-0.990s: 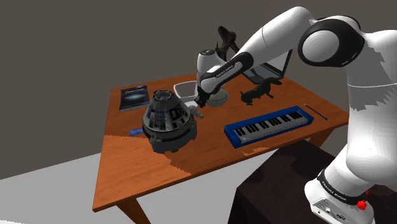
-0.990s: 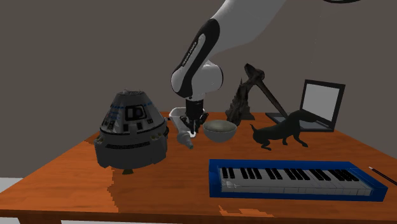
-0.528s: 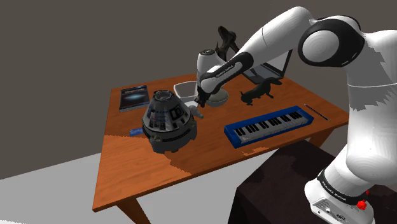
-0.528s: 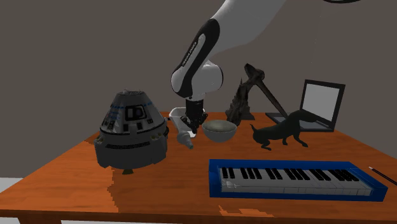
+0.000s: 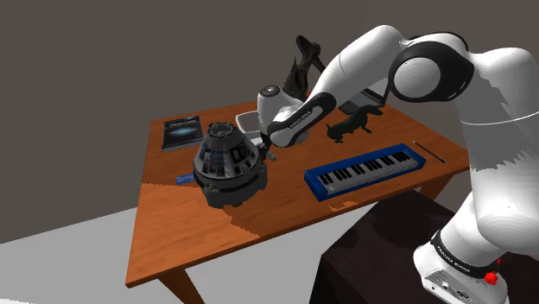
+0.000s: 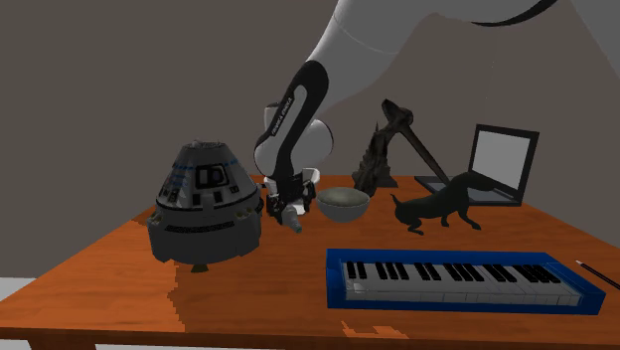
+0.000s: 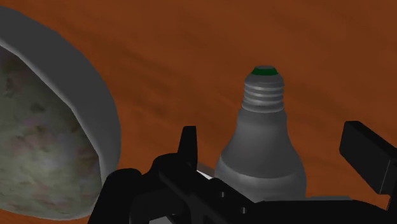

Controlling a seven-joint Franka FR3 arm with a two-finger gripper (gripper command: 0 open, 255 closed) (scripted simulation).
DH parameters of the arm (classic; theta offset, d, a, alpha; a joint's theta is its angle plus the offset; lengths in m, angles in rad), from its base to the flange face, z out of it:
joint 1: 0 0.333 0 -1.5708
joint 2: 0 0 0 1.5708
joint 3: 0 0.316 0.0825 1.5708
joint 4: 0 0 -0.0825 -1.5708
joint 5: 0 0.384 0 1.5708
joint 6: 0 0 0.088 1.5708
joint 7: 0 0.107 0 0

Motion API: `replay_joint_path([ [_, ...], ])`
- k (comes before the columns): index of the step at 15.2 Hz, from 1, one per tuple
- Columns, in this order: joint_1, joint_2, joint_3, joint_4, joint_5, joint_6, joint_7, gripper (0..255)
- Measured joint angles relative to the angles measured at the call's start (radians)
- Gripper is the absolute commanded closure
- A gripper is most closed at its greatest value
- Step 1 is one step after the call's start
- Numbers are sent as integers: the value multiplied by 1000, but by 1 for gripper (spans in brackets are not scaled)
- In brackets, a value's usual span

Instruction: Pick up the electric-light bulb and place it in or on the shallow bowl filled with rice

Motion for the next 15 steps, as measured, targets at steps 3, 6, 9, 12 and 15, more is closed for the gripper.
replay_joint_path([
  [3, 3, 39, -8, 19, -10, 21, 6, 0],
  [6, 1, 63, -13, 28, -13, 36, 6, 0],
  [9, 2, 65, -13, 29, -14, 38, 7, 0],
  [12, 2, 65, -13, 29, -14, 38, 7, 255],
  [15, 2, 65, -13, 29, -14, 38, 7, 255],
])
